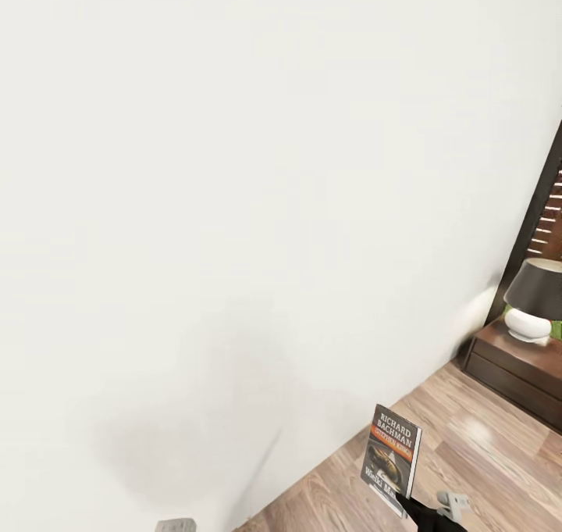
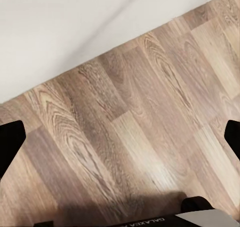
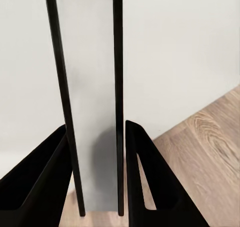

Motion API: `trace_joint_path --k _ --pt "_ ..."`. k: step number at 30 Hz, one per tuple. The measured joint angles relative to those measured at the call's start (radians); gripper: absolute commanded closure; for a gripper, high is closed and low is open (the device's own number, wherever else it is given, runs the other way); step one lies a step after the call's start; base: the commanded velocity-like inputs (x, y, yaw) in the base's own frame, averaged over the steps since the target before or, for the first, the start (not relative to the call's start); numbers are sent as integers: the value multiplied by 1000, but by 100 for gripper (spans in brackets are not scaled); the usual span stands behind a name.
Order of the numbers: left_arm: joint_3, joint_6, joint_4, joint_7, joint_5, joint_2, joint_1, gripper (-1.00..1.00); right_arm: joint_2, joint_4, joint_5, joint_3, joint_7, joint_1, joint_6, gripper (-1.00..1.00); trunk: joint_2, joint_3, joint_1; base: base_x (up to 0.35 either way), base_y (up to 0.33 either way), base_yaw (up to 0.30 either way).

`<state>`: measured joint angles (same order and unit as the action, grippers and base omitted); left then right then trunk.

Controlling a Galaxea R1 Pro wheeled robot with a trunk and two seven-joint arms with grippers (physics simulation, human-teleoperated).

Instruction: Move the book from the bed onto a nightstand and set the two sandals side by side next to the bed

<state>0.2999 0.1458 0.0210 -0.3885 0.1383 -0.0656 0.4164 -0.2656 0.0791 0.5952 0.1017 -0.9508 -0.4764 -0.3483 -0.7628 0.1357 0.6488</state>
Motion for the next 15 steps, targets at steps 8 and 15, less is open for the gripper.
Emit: trace_joint_path --k 8,15 --pt "0 0 0 0 0 0 0 -100 0 0 0 -1 0 0 0 100 0 0 0 28 0 -246" --pt "0 0 0 0 0 0 0 -100 0 0 0 -1 0 0 0 100 0 0 0 1 0 -280"
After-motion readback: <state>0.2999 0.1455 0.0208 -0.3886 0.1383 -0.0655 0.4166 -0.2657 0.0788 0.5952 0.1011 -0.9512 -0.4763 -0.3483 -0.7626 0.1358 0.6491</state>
